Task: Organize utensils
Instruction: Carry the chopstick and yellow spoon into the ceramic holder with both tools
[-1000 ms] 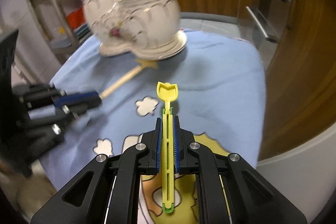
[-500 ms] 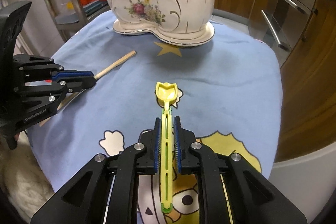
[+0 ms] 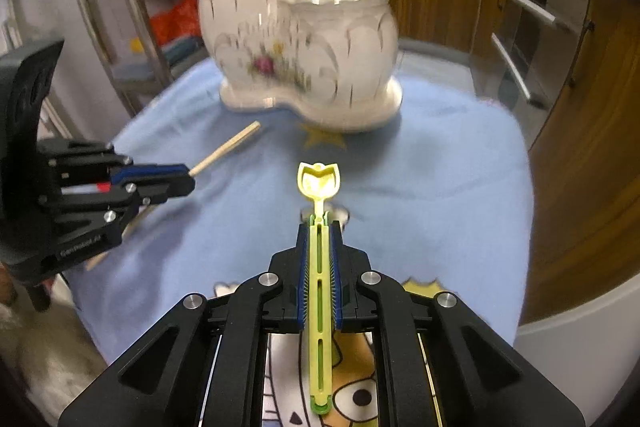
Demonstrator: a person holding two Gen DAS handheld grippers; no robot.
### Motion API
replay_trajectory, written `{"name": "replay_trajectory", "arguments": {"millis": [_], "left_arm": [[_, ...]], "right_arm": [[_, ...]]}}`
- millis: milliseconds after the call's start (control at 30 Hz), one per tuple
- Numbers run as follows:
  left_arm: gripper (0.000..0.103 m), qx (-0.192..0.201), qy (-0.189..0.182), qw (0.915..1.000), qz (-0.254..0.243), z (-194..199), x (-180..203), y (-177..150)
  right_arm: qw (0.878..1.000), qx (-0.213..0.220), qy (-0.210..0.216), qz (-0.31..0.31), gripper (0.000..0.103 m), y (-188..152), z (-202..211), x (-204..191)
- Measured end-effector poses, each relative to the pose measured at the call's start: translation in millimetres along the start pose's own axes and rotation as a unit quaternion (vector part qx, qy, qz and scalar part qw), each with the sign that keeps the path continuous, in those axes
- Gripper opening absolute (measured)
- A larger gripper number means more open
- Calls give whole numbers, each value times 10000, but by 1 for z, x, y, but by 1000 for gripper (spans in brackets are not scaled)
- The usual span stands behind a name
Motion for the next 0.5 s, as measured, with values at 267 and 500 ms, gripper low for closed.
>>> {"name": "replay_trajectory", "arguments": {"millis": [267,500], "left_arm": [[6,1535,-285,9877,-23,78,-8,0],[6,2702,-241,9624,145,126,-33,35]], "right_arm": [[9925,1188,297,12,10,17,52,-4],[9734,2218,487,-314,10,62,83,7]]}}
Point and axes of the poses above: each gripper's, at about its wrist camera, not at the fingertips, and z roughly against the way its jaws point, x to its right, y to its top, the point moved 2 cm from there along -z, roughly the way its jaws point, and after that the axes turned 15 degrees about -x, right-handed, at the moved point
